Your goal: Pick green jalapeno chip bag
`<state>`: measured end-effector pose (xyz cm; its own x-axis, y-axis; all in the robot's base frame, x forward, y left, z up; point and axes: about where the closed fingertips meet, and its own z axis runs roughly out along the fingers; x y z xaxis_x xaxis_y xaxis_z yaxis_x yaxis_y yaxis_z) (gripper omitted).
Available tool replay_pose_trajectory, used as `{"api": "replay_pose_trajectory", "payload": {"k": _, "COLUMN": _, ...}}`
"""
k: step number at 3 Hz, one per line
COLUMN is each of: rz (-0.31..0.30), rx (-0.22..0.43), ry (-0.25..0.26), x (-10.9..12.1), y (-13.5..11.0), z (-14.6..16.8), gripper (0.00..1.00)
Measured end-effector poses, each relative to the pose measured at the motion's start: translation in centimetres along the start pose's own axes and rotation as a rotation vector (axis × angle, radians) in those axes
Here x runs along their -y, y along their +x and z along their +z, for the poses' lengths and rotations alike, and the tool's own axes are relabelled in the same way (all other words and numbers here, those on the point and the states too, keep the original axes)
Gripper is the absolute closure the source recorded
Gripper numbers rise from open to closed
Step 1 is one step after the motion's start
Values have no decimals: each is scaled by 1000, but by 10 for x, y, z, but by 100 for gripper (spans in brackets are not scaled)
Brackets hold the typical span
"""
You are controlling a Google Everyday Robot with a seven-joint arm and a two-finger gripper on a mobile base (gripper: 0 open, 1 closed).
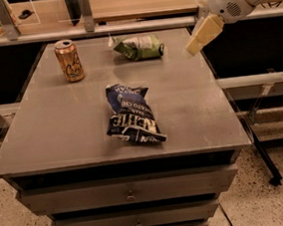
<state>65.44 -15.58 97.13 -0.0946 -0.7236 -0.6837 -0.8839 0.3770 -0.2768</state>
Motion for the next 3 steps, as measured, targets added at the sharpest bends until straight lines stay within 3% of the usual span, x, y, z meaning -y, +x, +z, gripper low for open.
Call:
{"api": "replay_pose_trajectory", "payload": {"k": 2, "rz": 72, "rx": 177, "ry": -112, "x": 14, "y": -1, "z": 19, "gripper": 0}}
{"api": "replay_pose_trajectory", "payload": {"k": 3, "rz": 71, "rx": 269, "ry": -163, "x": 13, "y": -7, "z": 25, "gripper": 0}}
